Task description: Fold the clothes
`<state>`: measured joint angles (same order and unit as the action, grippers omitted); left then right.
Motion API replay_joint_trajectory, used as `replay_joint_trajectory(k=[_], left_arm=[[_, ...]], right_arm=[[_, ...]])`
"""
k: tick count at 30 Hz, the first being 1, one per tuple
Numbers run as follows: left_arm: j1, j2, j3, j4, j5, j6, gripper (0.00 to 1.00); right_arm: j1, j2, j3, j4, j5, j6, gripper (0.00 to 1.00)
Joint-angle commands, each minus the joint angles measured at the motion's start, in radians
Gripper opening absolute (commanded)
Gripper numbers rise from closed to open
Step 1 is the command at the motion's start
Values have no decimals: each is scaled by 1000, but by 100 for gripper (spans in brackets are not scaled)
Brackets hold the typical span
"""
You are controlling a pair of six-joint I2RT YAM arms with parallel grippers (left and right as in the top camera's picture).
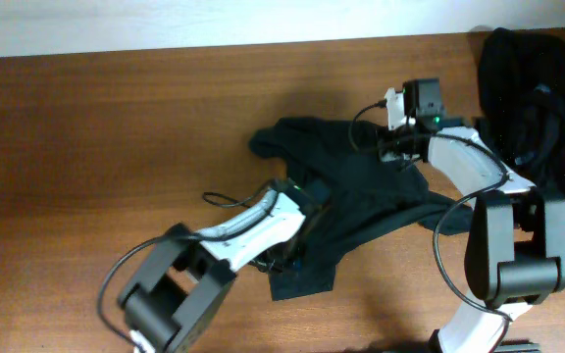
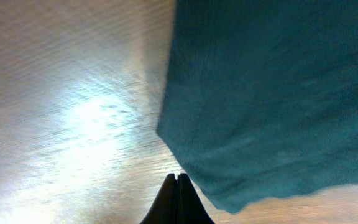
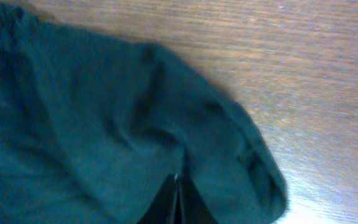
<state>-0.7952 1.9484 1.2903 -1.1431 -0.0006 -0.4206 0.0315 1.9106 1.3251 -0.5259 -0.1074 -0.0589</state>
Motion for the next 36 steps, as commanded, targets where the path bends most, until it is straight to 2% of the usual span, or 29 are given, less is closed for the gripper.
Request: replay_joint_trajectory(k=[1, 7, 10, 12, 16, 22, 26, 31, 36], left_arm=[[29, -109, -1, 13, -15, 34, 0], [58, -145, -2, 51, 28, 35, 0], [54, -145, -37, 164, 151, 86, 0], [52, -145, -79, 225, 204, 87, 0], [52, -145, -184, 341, 212, 85, 0], [52, -145, -291, 510, 365, 85, 0], [52, -145, -291, 501, 316, 77, 0], [52, -145, -291, 406, 111, 13, 0], [61, -145, -295, 329, 9, 6, 1]], right_arm=[[1, 0, 113, -62, 42, 32, 4], [1, 0, 234, -233, 42, 49, 4], [-6, 0, 257, -310, 42, 50, 4], [-13, 0, 259, -328, 41, 53, 4], [-41, 0, 260, -350, 40, 54, 4], [-67, 0, 260, -359, 37, 60, 4], [-65, 0, 260, -368, 37, 60, 4], [-65, 0, 260, -372, 37, 60, 4], [-65, 0, 260, -373, 37, 60, 4]])
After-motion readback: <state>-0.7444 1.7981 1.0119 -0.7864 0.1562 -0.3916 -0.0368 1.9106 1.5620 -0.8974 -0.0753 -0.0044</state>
